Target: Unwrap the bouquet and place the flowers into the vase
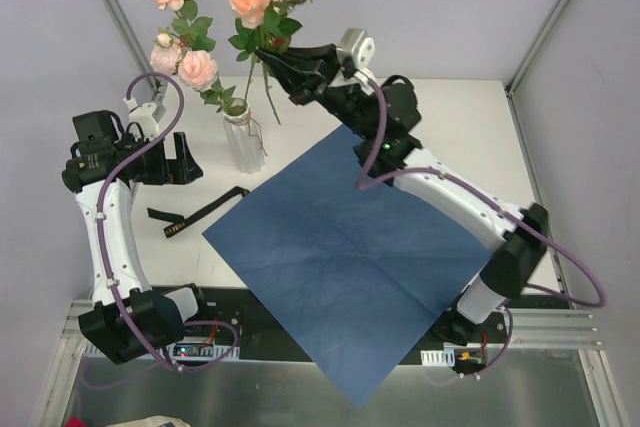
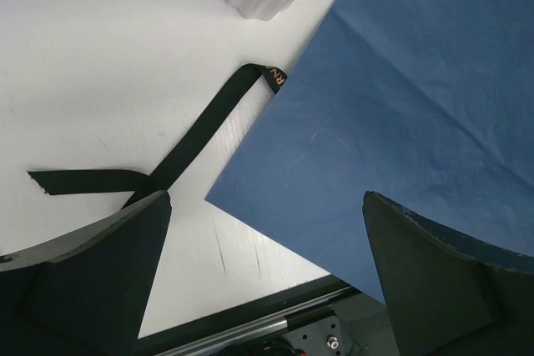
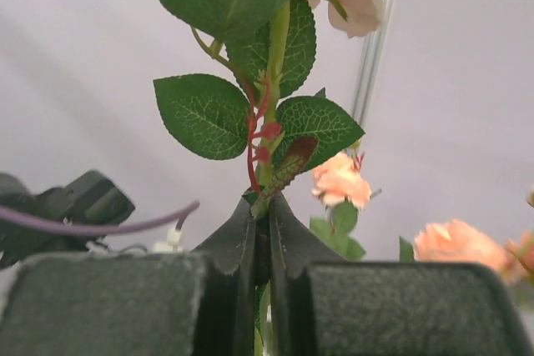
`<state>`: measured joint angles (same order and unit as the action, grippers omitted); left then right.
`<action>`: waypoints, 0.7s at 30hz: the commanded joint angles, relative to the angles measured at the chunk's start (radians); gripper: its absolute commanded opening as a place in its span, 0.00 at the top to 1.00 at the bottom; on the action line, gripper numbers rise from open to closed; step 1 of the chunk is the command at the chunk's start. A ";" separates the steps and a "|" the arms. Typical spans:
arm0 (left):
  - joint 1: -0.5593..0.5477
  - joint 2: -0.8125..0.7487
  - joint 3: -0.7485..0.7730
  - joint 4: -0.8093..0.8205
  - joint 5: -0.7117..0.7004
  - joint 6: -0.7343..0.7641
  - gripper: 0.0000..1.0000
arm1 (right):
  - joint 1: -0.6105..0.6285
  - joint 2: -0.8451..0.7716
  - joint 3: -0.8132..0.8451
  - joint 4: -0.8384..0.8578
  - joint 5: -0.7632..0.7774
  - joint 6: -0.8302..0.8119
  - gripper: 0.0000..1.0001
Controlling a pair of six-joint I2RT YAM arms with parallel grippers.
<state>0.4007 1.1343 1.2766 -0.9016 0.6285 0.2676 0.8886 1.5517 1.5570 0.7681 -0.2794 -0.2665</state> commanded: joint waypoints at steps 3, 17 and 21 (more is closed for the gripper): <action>0.006 0.010 0.021 0.012 0.037 -0.005 0.01 | 0.006 0.281 0.343 0.319 -0.038 0.069 0.99; 0.007 0.038 0.050 0.004 0.036 0.033 0.01 | -0.008 0.561 0.606 0.318 0.035 0.107 0.99; 0.007 0.039 0.047 0.004 0.037 0.041 0.01 | -0.019 0.596 0.618 0.319 0.062 0.124 0.99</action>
<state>0.4011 1.1732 1.2896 -0.9016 0.6292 0.2810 0.8829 2.1262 2.1254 1.0100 -0.2558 -0.1734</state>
